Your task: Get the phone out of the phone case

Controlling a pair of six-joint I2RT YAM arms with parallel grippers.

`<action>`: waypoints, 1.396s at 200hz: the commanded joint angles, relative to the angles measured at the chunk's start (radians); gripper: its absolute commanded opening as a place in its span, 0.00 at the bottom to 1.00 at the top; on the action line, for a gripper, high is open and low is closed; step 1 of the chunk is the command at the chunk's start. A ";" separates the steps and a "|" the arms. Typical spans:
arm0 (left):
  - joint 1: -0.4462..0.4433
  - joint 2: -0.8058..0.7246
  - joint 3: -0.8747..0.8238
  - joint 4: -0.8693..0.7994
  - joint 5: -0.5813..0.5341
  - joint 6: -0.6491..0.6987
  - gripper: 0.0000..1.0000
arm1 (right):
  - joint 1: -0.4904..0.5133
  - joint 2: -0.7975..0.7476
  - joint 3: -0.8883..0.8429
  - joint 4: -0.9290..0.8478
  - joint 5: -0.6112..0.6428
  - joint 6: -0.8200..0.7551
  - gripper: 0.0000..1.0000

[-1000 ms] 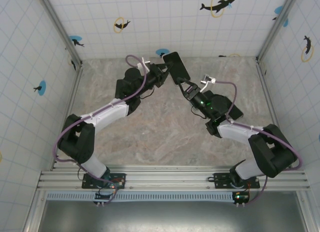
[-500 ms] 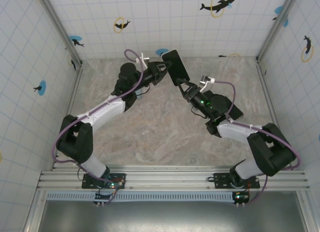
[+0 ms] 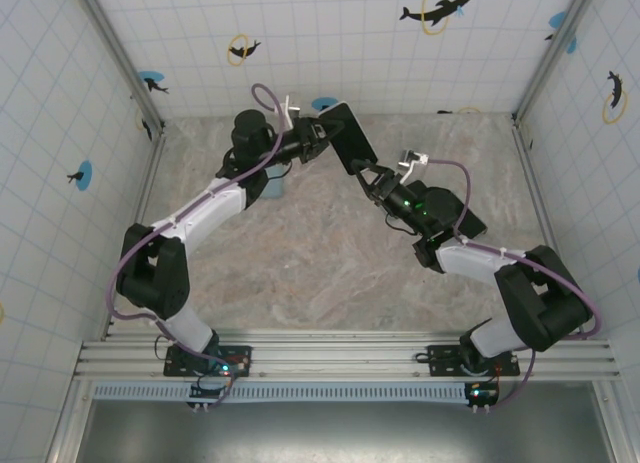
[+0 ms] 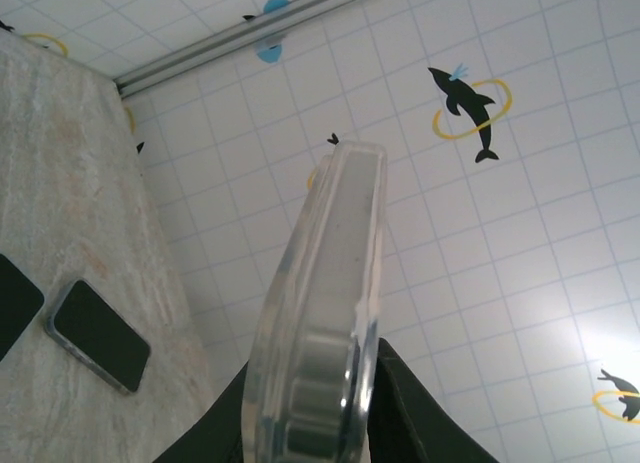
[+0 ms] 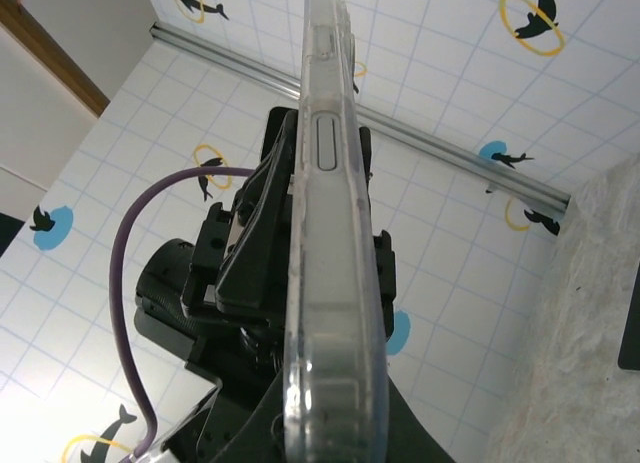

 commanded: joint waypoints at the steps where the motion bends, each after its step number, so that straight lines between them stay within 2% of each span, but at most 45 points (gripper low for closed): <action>1: 0.015 0.013 0.041 0.002 0.057 0.047 0.25 | -0.008 -0.011 0.048 0.069 -0.027 0.020 0.00; 34: 0.021 0.009 0.030 -0.002 0.064 0.046 0.18 | -0.014 -0.014 0.042 0.071 -0.025 0.035 0.00; 68: 0.028 -0.002 0.012 0.002 0.062 0.030 0.08 | -0.017 -0.011 0.035 0.072 -0.028 0.040 0.00; 94: 0.026 -0.010 -0.023 0.063 0.027 -0.030 0.05 | -0.015 -0.024 0.015 0.050 -0.002 0.014 0.07; 129: 0.026 -0.021 -0.052 0.145 -0.053 -0.111 0.02 | -0.003 -0.023 0.005 0.039 0.006 -0.037 0.22; 184: 0.027 -0.041 -0.072 0.173 -0.121 -0.125 0.01 | 0.041 -0.016 0.017 0.020 0.031 -0.109 0.28; 219: 0.027 -0.049 -0.079 0.193 -0.145 -0.131 0.01 | 0.053 -0.024 -0.001 0.019 0.050 -0.116 0.27; 279: 0.027 -0.058 -0.097 0.213 -0.149 -0.139 0.01 | 0.048 -0.002 0.007 0.063 0.071 -0.080 0.17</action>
